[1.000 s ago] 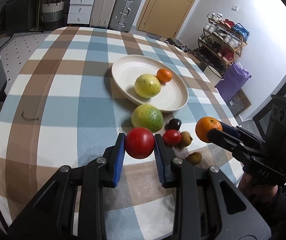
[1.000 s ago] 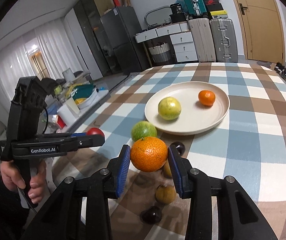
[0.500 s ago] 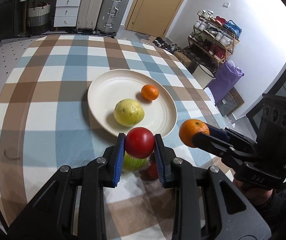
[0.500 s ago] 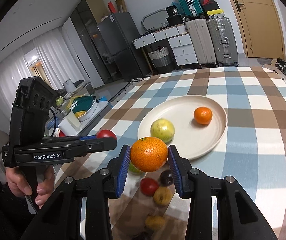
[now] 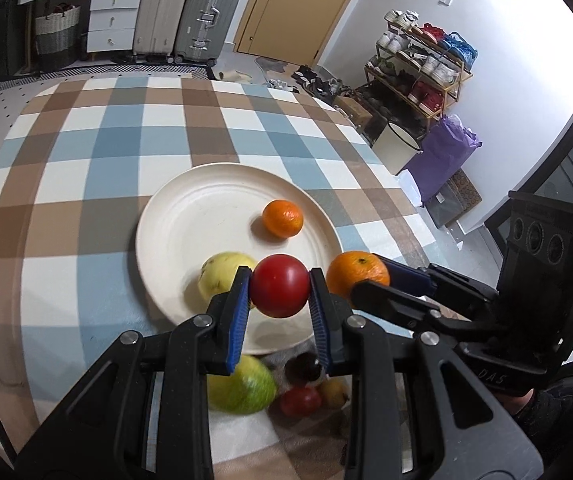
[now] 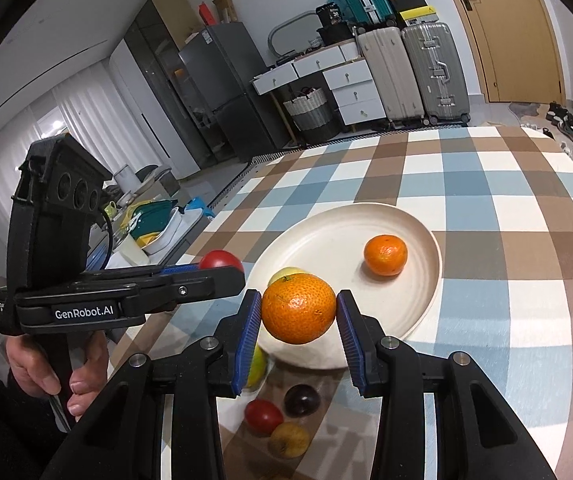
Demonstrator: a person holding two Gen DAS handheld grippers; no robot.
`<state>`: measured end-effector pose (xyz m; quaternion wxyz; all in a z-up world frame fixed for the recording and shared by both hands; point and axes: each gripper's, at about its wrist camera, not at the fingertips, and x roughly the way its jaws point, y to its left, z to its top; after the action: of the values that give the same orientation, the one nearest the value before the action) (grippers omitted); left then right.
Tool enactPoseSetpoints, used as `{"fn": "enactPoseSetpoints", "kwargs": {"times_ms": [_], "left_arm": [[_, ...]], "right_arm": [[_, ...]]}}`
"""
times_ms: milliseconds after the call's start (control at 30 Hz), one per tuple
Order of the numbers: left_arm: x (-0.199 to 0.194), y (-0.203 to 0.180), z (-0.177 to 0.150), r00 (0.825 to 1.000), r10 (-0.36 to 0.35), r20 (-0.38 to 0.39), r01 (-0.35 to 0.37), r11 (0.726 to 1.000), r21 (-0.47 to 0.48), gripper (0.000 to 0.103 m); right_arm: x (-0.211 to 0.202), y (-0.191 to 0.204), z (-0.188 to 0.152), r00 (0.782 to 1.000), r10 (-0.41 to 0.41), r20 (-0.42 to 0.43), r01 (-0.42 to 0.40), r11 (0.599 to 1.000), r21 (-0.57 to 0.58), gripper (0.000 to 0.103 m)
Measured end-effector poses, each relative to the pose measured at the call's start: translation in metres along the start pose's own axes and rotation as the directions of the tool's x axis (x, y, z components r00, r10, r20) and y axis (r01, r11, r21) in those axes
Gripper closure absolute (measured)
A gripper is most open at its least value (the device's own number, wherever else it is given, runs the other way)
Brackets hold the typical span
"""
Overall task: Organize fruits
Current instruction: 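Carry the tomato with left gripper while right gripper carries orange over plate, then release the tomato from left gripper while right gripper releases orange onto plate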
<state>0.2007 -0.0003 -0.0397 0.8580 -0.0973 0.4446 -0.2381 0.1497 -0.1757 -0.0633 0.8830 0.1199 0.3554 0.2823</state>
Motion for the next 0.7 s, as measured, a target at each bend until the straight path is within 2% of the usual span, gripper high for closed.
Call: {"fn": "enactPoseSetpoints", "kwargs": {"times_ms": [300, 700], "left_arm": [[0.036, -0.003, 0.024, 0.999, -0.013, -0.046, 0.014, 1.0, 0.01, 0.078], [0.072, 0.0, 0.039, 0.994, -0.022, -0.104, 0.023, 1.0, 0.005, 0.078]], "right_arm": [[0.013, -0.021, 0.013, 0.999, -0.029, -0.025, 0.03, 0.999, 0.014, 0.064], [0.034, -0.042, 0.017, 0.996, -0.05, -0.075, 0.051, 0.999, 0.016, 0.064]]}}
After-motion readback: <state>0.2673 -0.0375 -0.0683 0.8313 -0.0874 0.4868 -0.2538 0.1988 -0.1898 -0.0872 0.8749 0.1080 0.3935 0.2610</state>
